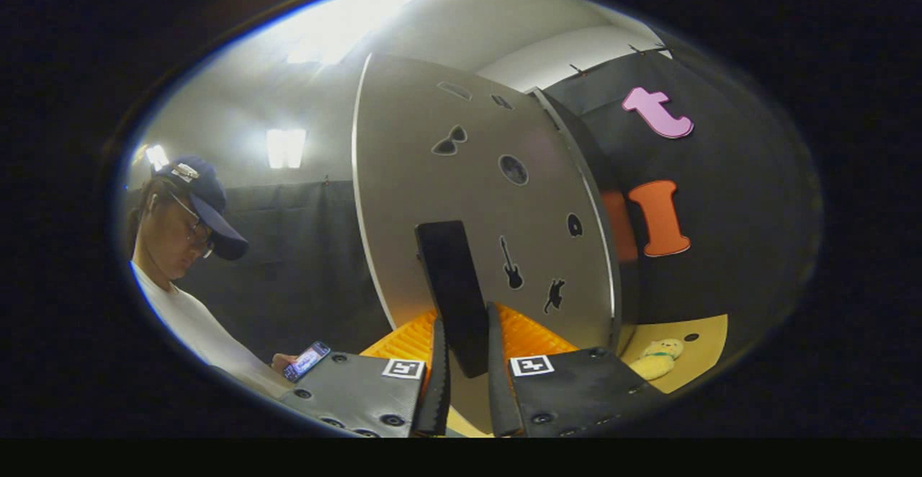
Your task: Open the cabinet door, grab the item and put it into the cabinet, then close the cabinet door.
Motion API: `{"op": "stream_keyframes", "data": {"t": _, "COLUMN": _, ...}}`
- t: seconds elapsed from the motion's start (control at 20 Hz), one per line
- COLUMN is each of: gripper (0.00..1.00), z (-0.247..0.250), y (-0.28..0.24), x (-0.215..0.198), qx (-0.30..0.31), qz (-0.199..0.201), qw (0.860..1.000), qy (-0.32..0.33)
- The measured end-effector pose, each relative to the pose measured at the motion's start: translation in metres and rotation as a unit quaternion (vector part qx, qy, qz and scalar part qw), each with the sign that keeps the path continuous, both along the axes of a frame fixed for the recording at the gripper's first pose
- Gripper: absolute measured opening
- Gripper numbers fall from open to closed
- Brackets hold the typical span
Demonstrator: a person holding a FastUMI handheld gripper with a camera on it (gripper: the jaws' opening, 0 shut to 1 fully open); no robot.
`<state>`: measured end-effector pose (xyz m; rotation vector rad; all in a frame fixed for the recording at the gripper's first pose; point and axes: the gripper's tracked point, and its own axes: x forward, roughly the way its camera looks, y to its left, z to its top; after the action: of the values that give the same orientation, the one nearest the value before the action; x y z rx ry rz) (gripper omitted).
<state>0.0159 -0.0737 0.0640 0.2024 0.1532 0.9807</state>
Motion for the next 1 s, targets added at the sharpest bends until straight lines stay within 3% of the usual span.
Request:
{"op": "stream_keyframes", "data": {"t": 0.3, "gripper": 0.3, "z": 0.001, "y": -0.03, "x": 0.01, "qx": 0.003, "qz": -0.055, "qw": 0.998, "qy": -0.002}}
{"op": "stream_keyframes", "data": {"t": 0.6, "gripper": 0.3, "z": 0.002, "y": -0.032, "x": 0.012, "qx": 0.008, "qz": -0.073, "qw": 0.997, "qy": -0.004}}
{"op": "stream_keyframes", "data": {"t": 0.8, "gripper": 0.32, "z": 0.005, "y": -0.038, "x": 0.015, "qx": 0.021, "qz": -0.136, "qw": 0.99, "qy": -0.002}}
{"op": "stream_keyframes", "data": {"t": 1.0, "gripper": 0.4, "z": -0.002, "y": -0.052, "x": 0.005, "qx": -0.014, "qz": -0.237, "qw": 0.971, "qy": -0.04}}
